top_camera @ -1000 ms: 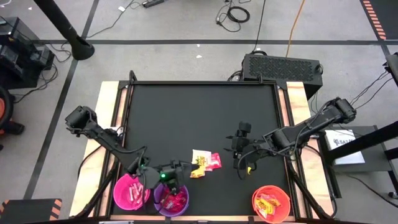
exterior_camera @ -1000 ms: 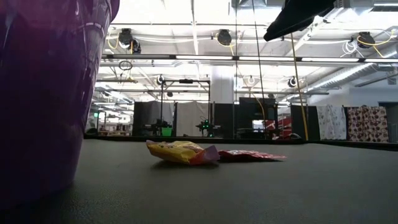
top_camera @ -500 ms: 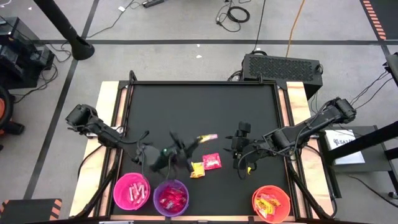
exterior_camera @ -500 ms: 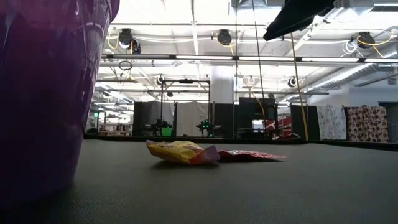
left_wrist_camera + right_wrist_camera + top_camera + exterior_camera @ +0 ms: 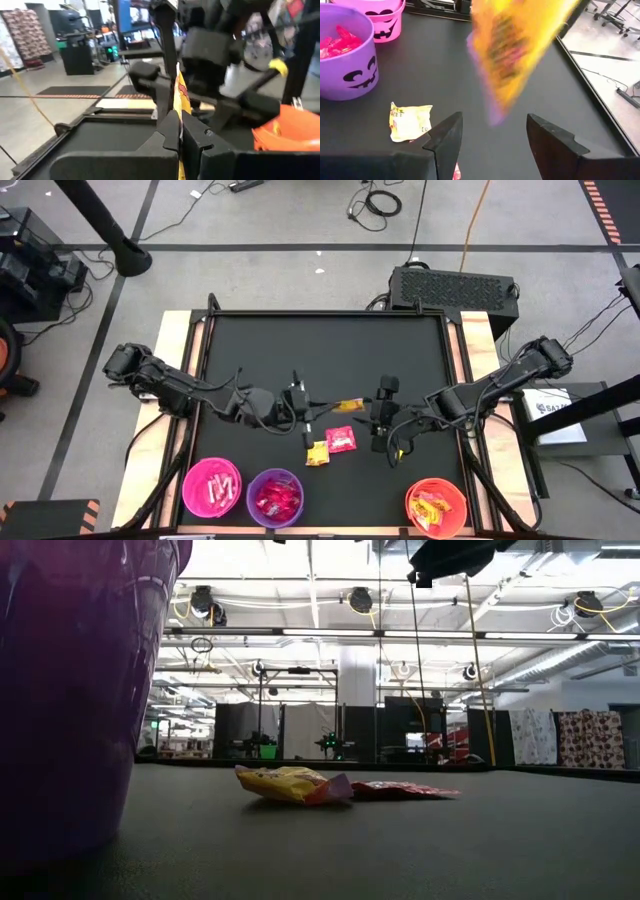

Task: Sort candy by brand, put in halloween buckets
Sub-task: Put the yellow candy into the orange bucket

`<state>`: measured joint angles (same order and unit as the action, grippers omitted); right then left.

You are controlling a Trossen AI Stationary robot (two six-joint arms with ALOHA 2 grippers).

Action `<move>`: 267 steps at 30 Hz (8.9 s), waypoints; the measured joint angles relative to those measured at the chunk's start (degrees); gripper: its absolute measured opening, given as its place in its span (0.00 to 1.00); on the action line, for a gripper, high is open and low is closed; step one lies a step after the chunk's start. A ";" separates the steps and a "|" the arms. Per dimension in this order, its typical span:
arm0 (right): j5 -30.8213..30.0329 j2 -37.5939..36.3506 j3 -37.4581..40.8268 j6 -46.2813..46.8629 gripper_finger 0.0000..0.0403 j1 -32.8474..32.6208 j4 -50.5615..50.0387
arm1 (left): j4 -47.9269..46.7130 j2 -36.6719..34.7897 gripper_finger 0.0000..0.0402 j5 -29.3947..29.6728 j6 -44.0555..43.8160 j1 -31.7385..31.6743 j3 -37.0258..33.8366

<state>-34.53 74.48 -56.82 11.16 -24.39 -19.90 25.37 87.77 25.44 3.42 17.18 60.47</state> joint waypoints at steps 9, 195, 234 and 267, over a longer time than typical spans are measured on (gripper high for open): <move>-0.02 -3.56 0.02 0.15 0.53 -3.38 3.84 | -5.64 0.00 0.00 -1.21 10.52 0.15 0.00; 18.35 25.14 -7.50 -5.93 0.00 -1.48 11.09 | -40.92 -8.47 0.57 -0.53 0.28 2.28 -0.02; 3.66 8.02 -7.50 -8.63 0.00 -0.47 1.79 | -25.79 -2.48 0.57 -5.77 -3.14 0.44 0.00; 1.30 8.02 -7.50 -8.63 0.00 -0.45 1.71 | -24.36 0.66 0.17 -8.84 -0.05 -2.81 -0.04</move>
<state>-33.23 82.50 -64.31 2.52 -24.84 -18.20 1.01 88.42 16.60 3.37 14.37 60.42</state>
